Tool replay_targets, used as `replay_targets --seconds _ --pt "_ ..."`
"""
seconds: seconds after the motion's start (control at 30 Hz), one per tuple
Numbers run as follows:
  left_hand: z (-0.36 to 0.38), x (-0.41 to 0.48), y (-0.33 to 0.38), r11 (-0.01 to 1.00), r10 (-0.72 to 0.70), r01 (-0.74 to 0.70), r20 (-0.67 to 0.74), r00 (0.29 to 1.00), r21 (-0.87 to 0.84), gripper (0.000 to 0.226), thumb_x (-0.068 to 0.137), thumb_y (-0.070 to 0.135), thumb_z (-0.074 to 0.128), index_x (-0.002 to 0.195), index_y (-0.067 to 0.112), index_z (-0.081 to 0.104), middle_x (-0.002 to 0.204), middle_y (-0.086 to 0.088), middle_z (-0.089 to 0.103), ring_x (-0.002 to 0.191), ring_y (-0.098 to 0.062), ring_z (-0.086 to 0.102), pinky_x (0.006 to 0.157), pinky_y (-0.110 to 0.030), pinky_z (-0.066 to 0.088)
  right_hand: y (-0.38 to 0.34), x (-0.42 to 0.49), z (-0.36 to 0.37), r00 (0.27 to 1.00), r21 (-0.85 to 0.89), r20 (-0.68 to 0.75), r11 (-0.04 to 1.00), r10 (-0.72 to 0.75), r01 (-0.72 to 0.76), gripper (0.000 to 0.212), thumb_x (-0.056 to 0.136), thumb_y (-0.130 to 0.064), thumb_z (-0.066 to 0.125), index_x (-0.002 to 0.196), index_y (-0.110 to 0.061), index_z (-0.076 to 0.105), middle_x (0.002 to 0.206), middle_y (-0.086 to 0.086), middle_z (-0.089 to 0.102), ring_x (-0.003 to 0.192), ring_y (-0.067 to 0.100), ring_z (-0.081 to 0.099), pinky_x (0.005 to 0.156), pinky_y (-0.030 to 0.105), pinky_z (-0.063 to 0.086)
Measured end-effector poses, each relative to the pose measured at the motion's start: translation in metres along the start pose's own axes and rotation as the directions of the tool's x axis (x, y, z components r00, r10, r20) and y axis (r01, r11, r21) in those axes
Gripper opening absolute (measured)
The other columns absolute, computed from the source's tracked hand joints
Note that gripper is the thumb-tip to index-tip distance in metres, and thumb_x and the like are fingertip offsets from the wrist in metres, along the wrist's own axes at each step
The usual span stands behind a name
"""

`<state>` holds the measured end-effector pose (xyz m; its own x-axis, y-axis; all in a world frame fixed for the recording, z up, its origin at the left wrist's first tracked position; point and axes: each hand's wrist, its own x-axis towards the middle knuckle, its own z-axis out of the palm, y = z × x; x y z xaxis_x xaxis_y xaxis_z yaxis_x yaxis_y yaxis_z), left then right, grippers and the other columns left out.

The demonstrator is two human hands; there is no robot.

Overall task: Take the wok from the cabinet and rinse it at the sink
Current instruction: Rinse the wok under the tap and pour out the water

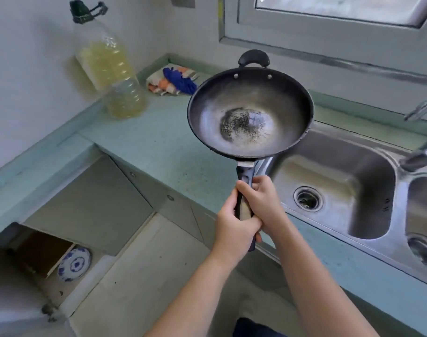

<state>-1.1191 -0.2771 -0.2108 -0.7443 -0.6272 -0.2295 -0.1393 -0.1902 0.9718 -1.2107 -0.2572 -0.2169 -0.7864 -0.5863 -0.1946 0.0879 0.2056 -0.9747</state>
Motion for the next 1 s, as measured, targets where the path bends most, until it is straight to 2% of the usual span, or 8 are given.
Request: replay_targets --seconds 0.1,0.17,0.23,0.33,0.47,0.77,0.93,1.0 --pt "0.028 0.007 -0.005 1.000 -0.005 0.004 0.072 0.997 0.006 0.056 0.063 0.007 0.058 0.112 0.034 0.061 0.066 0.015 0.069 0.032 -0.012 0.048 0.035 -0.018 0.040 0.008 0.001 -0.030 0.996 0.040 -0.077 0.998 0.051 -0.048 0.021 0.087 -0.017 0.060 0.090 -0.005 0.042 0.060 -0.003 0.052 0.049 0.002 0.052 0.044 0.017 0.041" --pt "0.045 0.011 -0.009 1.000 -0.029 0.027 0.121 0.992 0.013 0.056 0.062 0.006 0.056 0.104 0.042 0.060 0.068 0.015 0.070 0.032 -0.013 0.049 0.034 -0.018 0.040 0.013 0.001 -0.050 0.990 0.078 -0.115 0.994 0.080 -0.071 0.022 0.087 -0.016 0.059 0.094 -0.006 0.041 0.065 0.000 0.053 0.050 0.004 0.054 0.043 0.016 0.043" --pt "0.060 0.014 -0.013 0.998 -0.064 0.060 0.163 0.984 0.031 0.057 0.061 0.006 0.055 0.105 0.043 0.059 0.066 0.013 0.070 0.033 -0.013 0.049 0.034 -0.017 0.039 0.019 0.000 -0.068 0.984 0.111 -0.142 0.990 0.103 -0.088 0.021 0.088 -0.016 0.058 0.095 -0.007 0.041 0.067 0.002 0.054 0.049 0.003 0.056 0.044 0.016 0.045" --pt "0.080 0.018 -0.020 0.996 -0.084 0.071 0.231 0.969 0.062 0.054 0.063 0.006 0.054 0.101 0.044 0.062 0.064 0.010 0.069 0.034 -0.014 0.050 0.036 -0.021 0.041 0.031 0.000 -0.091 0.977 0.141 -0.165 0.984 0.136 -0.113 0.019 0.089 -0.016 0.057 0.095 -0.005 0.042 0.068 0.005 0.053 0.057 0.013 0.056 0.051 0.026 0.045" --pt "0.100 0.024 -0.030 0.992 -0.116 0.095 0.281 0.953 0.086 0.051 0.063 0.006 0.054 0.092 0.046 0.063 0.060 0.008 0.066 0.034 -0.015 0.049 0.036 -0.022 0.040 0.046 0.003 -0.112 0.963 0.155 -0.216 0.980 0.159 -0.127 0.018 0.089 -0.015 0.056 0.088 -0.009 0.040 0.065 0.002 0.049 0.053 0.009 0.054 0.049 0.022 0.043" --pt "0.111 0.028 -0.062 0.983 -0.167 0.126 0.354 0.920 0.137 0.056 0.068 0.002 0.055 0.116 0.030 0.059 0.065 0.009 0.068 0.036 -0.013 0.050 0.035 -0.020 0.040 0.078 -0.003 -0.122 0.910 0.236 -0.306 0.948 0.281 -0.214 0.021 0.088 -0.015 0.057 0.097 -0.005 0.040 0.075 0.005 0.054 0.073 0.021 0.056 0.069 0.039 0.048" --pt "0.105 0.021 -0.074 0.976 -0.206 0.167 0.361 0.909 0.138 0.059 0.069 -0.002 0.055 0.113 0.036 0.060 0.065 0.010 0.069 0.037 -0.011 0.051 0.036 -0.018 0.041 0.094 -0.011 -0.116 0.890 0.238 -0.335 0.942 0.309 -0.237 0.020 0.088 -0.014 0.057 0.096 -0.005 0.041 0.072 0.004 0.053 0.067 0.017 0.055 0.062 0.032 0.045" --pt "0.103 0.019 -0.078 0.974 -0.220 0.181 0.362 0.906 0.137 0.059 0.066 0.001 0.054 0.101 0.048 0.062 0.063 0.010 0.068 0.037 -0.010 0.050 0.036 -0.017 0.042 0.099 -0.013 -0.113 0.882 0.244 -0.348 0.939 0.317 -0.241 0.020 0.088 -0.013 0.057 0.095 -0.005 0.041 0.073 0.003 0.054 0.066 0.016 0.055 0.062 0.031 0.046"
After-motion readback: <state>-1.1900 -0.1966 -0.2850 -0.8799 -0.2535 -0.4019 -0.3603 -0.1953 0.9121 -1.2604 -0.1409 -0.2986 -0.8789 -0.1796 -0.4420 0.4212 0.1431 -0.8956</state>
